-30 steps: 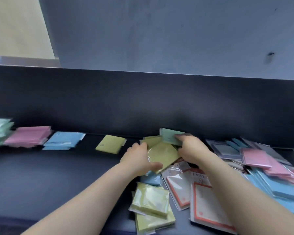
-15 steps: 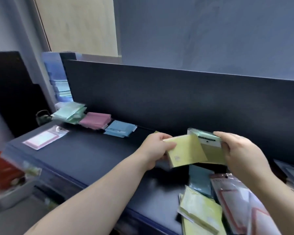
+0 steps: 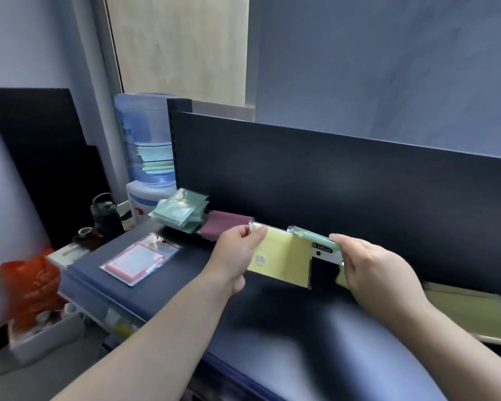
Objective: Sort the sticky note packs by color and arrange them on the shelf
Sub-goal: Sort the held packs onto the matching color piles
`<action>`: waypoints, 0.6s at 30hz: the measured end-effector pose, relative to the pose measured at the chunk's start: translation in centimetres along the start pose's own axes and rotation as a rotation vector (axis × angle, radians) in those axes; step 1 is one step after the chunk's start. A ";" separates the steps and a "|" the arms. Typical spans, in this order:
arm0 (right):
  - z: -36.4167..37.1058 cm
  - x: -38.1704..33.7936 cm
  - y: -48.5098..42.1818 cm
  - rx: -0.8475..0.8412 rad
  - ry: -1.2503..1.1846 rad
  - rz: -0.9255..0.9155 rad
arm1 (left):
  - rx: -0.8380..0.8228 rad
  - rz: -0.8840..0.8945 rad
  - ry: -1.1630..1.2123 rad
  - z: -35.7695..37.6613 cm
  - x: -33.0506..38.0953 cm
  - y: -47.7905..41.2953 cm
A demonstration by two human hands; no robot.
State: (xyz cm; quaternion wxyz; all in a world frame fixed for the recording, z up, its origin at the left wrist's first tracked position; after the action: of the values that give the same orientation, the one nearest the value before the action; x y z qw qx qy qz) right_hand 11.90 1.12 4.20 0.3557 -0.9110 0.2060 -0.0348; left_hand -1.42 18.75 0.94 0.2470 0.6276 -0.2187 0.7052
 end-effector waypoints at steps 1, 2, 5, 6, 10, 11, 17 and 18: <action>0.9 -1.3 -0.9 -0.001 -0.005 -0.005 | 0.005 0.009 0.001 -1.6 0.3 -0.7; 1.7 -2.5 -1.8 0.002 -0.015 -0.009 | 0.013 0.018 0.006 -3.2 0.6 -1.4; 3.8 -6.1 -4.1 0.046 -0.042 -0.015 | 0.071 0.054 0.036 -7.8 1.8 -3.3; 4.4 -7.3 -4.9 0.059 -0.056 -0.008 | 0.104 0.070 0.051 -9.3 2.3 -3.9; 7.3 -11.6 -7.6 0.065 -0.115 0.011 | 0.257 0.104 0.144 -15.4 3.8 -5.5; 8.0 -12.7 -8.1 0.058 -0.129 0.009 | 0.290 0.112 0.158 -16.7 4.0 -5.7; 12.3 -18.9 -11.3 -0.005 -0.161 -0.008 | 0.493 0.135 0.195 -23.6 4.4 -6.5; 13.0 -19.5 -11.7 -0.015 -0.152 -0.015 | 0.509 0.133 0.199 -24.5 4.3 -6.5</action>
State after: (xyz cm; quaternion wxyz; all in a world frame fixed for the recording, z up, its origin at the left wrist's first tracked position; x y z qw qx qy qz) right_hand 0.90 24.91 3.93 0.3632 -0.9152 0.1716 0.0333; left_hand -16.76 39.27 2.31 0.0547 0.5814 -0.0501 0.8102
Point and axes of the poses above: each hand's wrist, its own y-axis away from the middle knuckle, its own z-axis out of the palm, x = y × z, the point moved 3 cm from there along -y, towards the middle knuckle, and after that the axes turned 3 degrees about z, right-handed, at the moved point
